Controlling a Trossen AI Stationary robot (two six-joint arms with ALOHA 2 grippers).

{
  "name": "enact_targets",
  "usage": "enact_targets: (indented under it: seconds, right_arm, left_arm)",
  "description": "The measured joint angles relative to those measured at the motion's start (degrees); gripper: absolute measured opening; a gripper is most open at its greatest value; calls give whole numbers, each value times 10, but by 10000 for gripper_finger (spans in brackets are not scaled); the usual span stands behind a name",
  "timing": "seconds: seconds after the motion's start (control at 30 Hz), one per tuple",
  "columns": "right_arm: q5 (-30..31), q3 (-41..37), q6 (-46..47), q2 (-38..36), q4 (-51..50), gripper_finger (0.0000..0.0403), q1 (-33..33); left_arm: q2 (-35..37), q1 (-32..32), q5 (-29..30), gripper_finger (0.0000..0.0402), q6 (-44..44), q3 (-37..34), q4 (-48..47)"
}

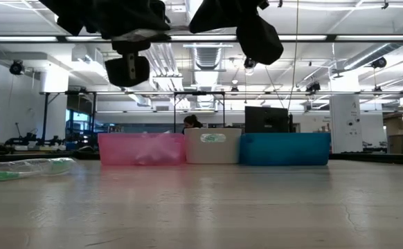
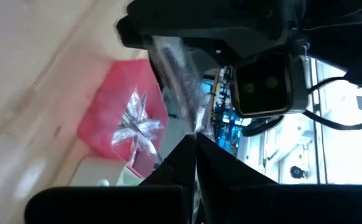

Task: Pick & Place Toothbrushes
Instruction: Put the violet toothbrush into the pink bin

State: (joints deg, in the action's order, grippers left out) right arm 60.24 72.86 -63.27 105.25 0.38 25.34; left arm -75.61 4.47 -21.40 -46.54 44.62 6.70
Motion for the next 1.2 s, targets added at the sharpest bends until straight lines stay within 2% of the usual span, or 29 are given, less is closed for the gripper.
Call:
enact_targets:
  seconds: [0.2,0.3,0.57,0.7,0.83,0.97,1.03,1.2]
  right_arm:
    - [3,0,2,0,-2,9,2]
    - [28,0,22,-6,-7,19,15]
    - [61,0,199,-30,-115,105,56]
    - [107,0,359,-43,-216,142,62]
    - [123,0,608,-67,-366,165,61]
    - [90,-3,876,-101,-543,176,54]
    - [69,-10,980,-115,-617,178,47]
    - [50,-44,1135,-161,-702,184,26]
  left_arm:
    - [0,0,5,31,1,0,3]
    - [0,-1,6,27,20,0,7]
    - [0,-13,27,29,56,0,9]
    - [1,-36,64,28,78,0,8]
    - [1,-80,92,28,82,0,-8]
    - [14,-144,101,28,94,1,-45]
    - [19,-178,115,28,95,1,-63]
    - [20,-264,151,28,77,1,-93]
